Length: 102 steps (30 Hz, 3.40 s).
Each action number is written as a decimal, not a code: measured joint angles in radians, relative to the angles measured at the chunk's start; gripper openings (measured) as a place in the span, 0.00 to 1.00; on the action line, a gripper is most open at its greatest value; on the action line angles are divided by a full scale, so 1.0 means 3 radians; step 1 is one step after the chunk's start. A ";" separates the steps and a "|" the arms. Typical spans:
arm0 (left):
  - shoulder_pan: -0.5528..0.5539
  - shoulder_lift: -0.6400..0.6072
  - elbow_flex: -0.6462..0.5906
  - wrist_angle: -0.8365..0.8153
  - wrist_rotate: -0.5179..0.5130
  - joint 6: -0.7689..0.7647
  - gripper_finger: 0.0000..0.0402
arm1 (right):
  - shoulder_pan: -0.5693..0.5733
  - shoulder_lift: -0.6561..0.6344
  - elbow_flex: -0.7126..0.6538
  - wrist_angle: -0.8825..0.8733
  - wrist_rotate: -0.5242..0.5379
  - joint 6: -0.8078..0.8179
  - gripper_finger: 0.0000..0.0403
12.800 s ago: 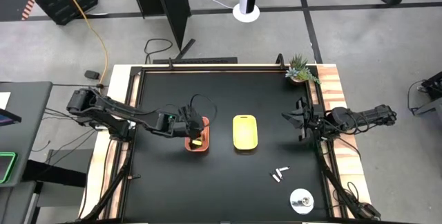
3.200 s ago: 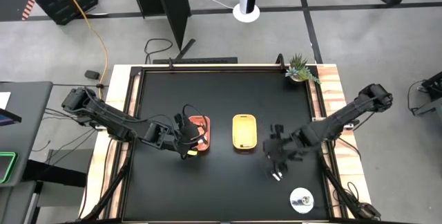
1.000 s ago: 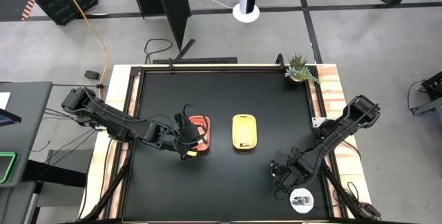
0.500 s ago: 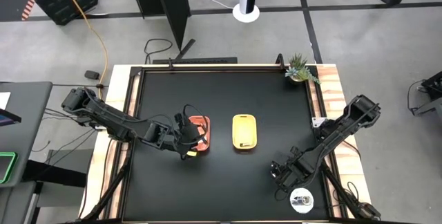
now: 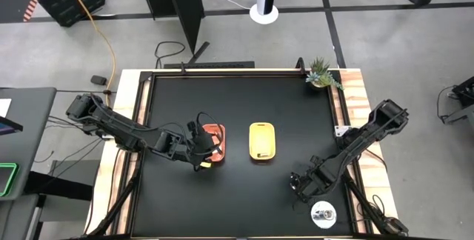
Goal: Sort batteries
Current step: Put the right silver battery into the yellow bin, then put the silver battery into the yellow bin
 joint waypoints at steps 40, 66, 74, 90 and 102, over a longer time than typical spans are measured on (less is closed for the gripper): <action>-0.0001 0.0000 0.0000 0.0014 0.0001 -0.0052 0.41 | -0.1170 -0.0096 0.1020 -0.0033 0.0530 -0.2893 0.09; 0.0000 0.0000 0.0000 0.0010 0.0003 -0.0086 0.41 | -0.1376 -0.0119 0.1115 -0.0006 0.0581 -0.3371 0.55; -0.0001 -0.0001 0.0000 0.0008 0.0002 -0.0081 0.41 | -0.0836 -0.0119 0.1114 -0.0483 0.0570 -0.2650 0.53; 0.0000 0.0000 0.0000 0.0008 0.0001 -0.0058 0.41 | 0.0196 -0.0110 0.0661 -0.0296 0.0365 -0.0468 0.53; 0.0000 0.0000 0.0000 0.0003 0.0000 -0.0042 0.41 | 0.0219 -0.0086 0.0141 0.0359 0.0328 -0.0055 0.53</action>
